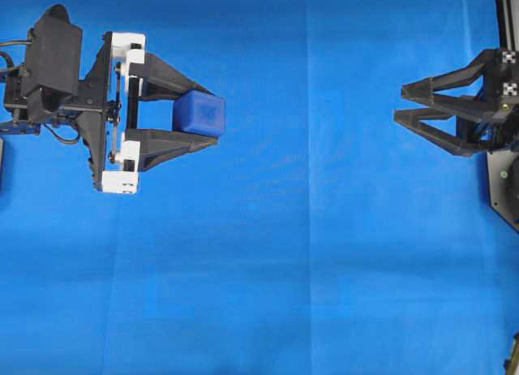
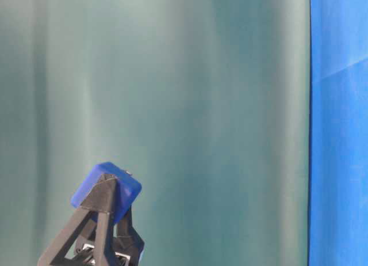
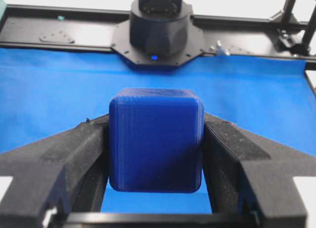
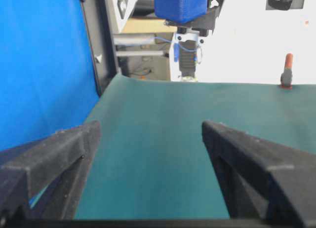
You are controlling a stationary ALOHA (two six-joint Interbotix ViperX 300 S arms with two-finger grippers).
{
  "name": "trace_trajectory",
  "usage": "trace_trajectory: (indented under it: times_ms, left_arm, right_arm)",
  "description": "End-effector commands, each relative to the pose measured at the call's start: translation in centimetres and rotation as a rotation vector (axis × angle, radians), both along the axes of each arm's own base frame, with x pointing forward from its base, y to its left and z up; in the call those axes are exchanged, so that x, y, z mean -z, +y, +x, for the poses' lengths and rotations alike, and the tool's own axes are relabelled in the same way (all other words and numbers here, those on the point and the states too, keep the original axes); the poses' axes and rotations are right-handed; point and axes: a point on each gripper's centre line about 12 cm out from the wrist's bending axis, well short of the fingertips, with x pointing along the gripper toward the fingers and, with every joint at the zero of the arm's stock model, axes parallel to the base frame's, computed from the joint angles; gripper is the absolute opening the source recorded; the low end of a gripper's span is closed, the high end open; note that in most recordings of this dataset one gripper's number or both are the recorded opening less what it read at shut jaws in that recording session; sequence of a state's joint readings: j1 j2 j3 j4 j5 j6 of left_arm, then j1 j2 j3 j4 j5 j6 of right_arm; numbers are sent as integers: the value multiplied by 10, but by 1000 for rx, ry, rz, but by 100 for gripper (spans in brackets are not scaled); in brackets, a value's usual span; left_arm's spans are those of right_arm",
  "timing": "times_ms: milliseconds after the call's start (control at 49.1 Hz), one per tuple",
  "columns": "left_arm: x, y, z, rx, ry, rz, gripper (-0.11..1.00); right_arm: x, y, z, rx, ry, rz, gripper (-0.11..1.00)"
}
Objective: Handover the blue block to the right arm after grasping it with the left arm, then place it in the designated position.
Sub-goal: 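Rotate the right gripper to face the held cube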
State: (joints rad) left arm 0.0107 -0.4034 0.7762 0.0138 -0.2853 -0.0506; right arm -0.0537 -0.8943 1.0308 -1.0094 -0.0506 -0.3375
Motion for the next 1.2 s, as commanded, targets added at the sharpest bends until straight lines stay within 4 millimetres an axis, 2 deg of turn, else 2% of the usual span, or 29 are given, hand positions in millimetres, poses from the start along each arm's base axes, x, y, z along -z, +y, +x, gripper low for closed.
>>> trace_trajectory:
  times_ms: [0,1181]
  left_arm:
    - [-11,0,-2,0,-38,-3,46]
    - [-10,0,-2,0,-35,-1,46]
  right_arm:
    - [-10,1,2,-5,-24,-9,95]
    - [-10,2,2,-13,-25,-22,95]
